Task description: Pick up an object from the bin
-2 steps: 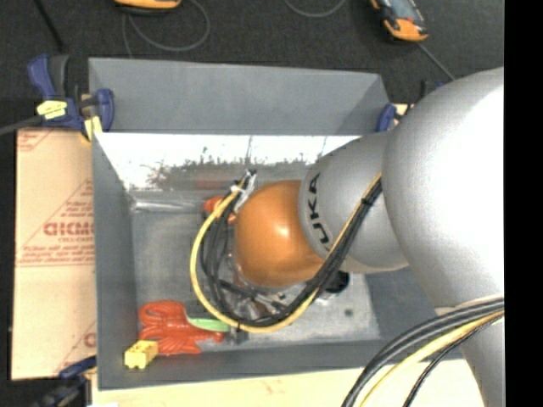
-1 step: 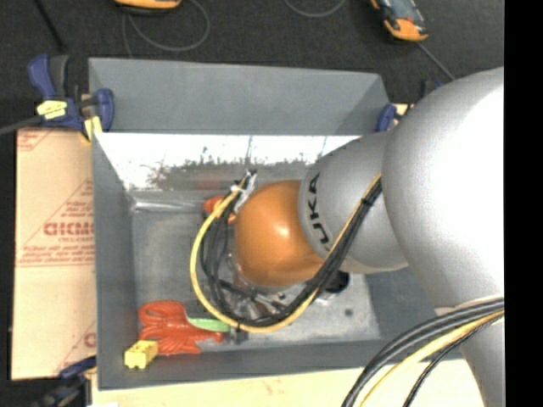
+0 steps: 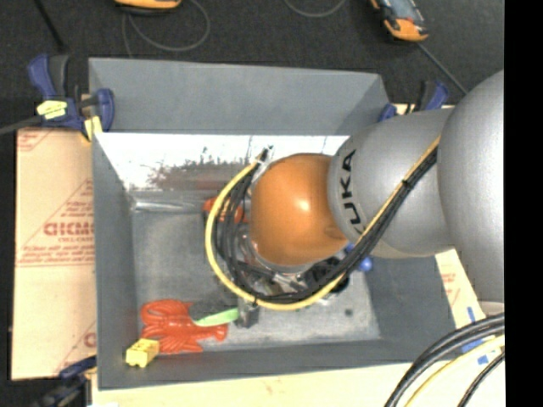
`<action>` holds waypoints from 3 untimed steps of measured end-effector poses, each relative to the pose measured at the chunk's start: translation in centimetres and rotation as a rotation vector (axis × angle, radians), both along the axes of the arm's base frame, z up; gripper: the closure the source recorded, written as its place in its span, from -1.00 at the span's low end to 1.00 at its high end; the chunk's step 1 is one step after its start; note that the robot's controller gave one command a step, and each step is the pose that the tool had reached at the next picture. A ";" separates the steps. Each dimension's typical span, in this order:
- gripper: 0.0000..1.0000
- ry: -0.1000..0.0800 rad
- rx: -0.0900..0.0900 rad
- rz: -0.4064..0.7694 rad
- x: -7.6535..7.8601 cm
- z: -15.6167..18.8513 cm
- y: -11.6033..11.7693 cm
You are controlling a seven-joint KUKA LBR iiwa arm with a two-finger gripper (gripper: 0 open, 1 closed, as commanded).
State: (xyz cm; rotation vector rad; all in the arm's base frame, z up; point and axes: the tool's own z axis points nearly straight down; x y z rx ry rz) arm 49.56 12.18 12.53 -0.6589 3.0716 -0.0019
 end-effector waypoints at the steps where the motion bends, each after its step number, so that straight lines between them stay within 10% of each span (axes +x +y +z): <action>1: 1.00 -0.007 0.001 -0.006 0.3 4.0 -0.7; 3: 1.00 0.003 0.000 -0.024 -0.3 8.1 0.7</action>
Offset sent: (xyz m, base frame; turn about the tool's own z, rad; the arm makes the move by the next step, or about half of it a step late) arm 0.0182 0.0194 0.0468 0.0205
